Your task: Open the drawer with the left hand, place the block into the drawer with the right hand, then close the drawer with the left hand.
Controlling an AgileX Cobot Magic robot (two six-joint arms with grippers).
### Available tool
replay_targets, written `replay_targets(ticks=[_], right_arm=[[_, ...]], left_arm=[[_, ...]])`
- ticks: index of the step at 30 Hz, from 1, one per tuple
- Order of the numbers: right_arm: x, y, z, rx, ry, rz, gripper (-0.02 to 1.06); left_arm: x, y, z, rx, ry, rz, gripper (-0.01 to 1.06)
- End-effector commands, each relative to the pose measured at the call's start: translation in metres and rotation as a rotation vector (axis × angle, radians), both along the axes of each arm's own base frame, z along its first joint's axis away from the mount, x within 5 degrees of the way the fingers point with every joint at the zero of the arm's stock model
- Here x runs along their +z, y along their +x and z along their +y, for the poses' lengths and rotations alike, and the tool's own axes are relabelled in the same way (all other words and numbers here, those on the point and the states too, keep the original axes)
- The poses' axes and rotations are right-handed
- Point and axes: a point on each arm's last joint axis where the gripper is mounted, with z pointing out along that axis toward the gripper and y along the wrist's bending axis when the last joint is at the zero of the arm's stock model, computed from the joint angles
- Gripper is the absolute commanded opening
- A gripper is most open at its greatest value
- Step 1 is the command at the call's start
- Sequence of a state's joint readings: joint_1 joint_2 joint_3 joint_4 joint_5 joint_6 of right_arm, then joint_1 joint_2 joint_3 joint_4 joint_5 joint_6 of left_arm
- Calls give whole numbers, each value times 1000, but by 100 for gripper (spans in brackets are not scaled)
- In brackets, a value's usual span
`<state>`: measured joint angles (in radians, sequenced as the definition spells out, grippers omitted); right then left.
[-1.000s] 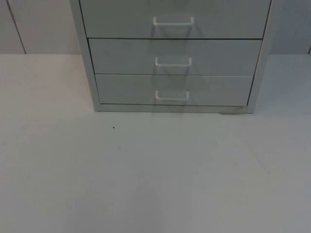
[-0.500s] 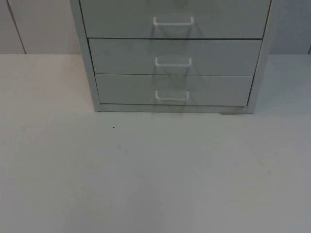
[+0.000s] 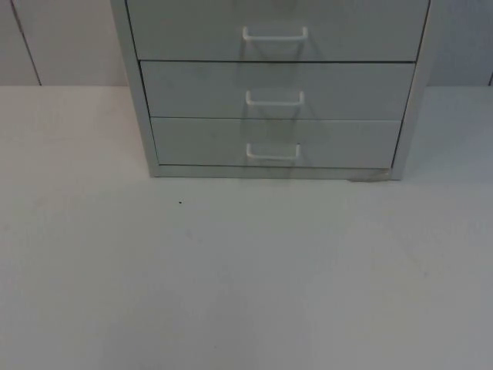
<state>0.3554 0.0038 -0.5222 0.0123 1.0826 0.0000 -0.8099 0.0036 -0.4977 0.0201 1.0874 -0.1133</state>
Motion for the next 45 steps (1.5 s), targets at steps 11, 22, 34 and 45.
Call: replay_targets(ticks=[11,22,34,45], right_arm=[[-2,0,0,6,-7,-3,105],[-2,0,0,-20,-7,-3,105],[-2,0,2,-295,-7,-4,105],[-2,0,2,-329,-7,-3,105]], left_arm=[[0,-4,-4,-96,17,-37,105],[0,-3,-4,-96,29,-49,105],[0,-4,-4,-101,24,-44,105],[0,-4,-4,-101,24,-44,105]])
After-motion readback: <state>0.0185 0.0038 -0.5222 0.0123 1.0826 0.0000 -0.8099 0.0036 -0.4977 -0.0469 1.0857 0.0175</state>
